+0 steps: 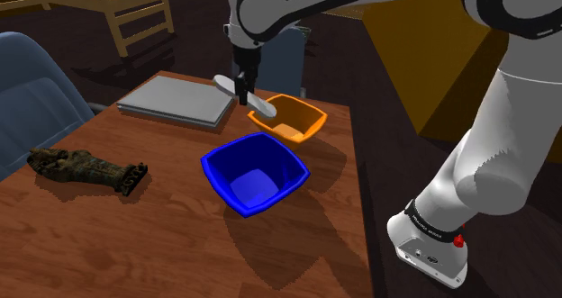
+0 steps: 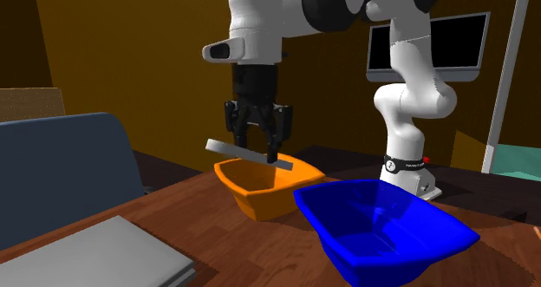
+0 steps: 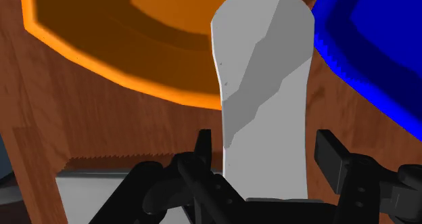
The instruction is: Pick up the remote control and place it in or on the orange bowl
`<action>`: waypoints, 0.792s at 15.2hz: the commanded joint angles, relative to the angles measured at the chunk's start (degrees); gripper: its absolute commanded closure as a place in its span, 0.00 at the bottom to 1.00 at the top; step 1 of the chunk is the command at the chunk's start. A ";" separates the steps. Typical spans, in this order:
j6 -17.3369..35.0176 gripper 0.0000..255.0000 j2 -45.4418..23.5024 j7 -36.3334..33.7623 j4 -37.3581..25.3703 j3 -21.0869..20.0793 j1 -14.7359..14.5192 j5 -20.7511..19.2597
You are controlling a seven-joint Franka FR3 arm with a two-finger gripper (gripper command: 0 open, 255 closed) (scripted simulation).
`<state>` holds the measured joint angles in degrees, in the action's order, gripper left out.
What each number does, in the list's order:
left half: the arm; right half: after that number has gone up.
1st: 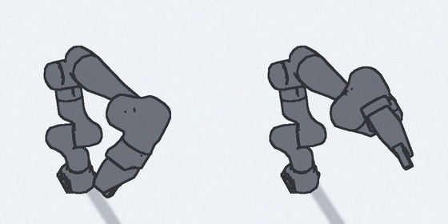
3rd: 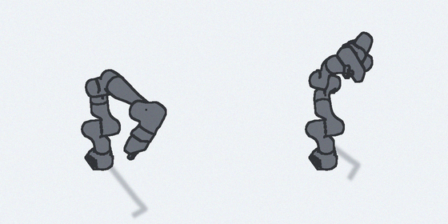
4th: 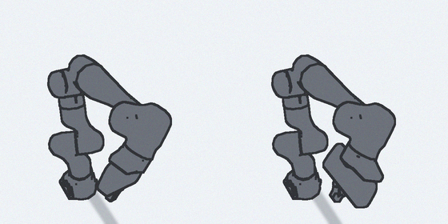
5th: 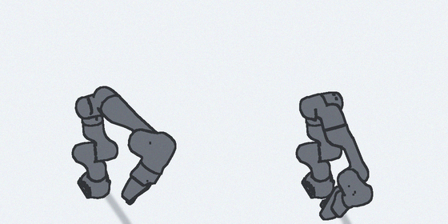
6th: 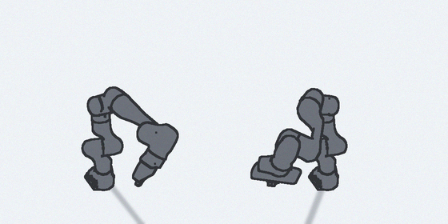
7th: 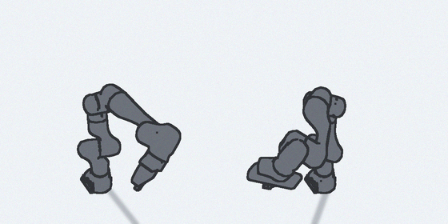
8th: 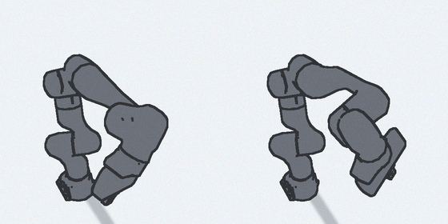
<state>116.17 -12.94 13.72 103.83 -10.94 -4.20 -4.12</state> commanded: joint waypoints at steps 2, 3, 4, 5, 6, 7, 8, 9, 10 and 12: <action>1.95 1.00 4.67 3.75 6.39 1.12 2.35 1.09; 2.42 1.00 6.13 4.95 8.26 1.52 3.05 1.41; 2.84 1.00 7.56 6.17 10.05 1.97 3.71 1.70; 3.22 1.00 8.94 7.40 11.77 2.45 4.36 1.98; 3.57 1.00 10.29 8.65 13.42 2.98 4.99 2.22; 3.89 1.00 11.60 9.91 15.00 3.52 5.62 2.44; 4.17 1.00 12.87 11.18 16.51 4.10 6.22 2.62; 4.42 1.00 14.09 12.46 17.95 4.70 6.83 2.77; 4.64 1.00 15.28 13.75 19.33 5.34 7.43 2.89; 5.56 1.00 15.90 14.75 20.84 5.88 7.88 2.92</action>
<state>121.07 2.47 27.70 123.55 -5.43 3.35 -1.24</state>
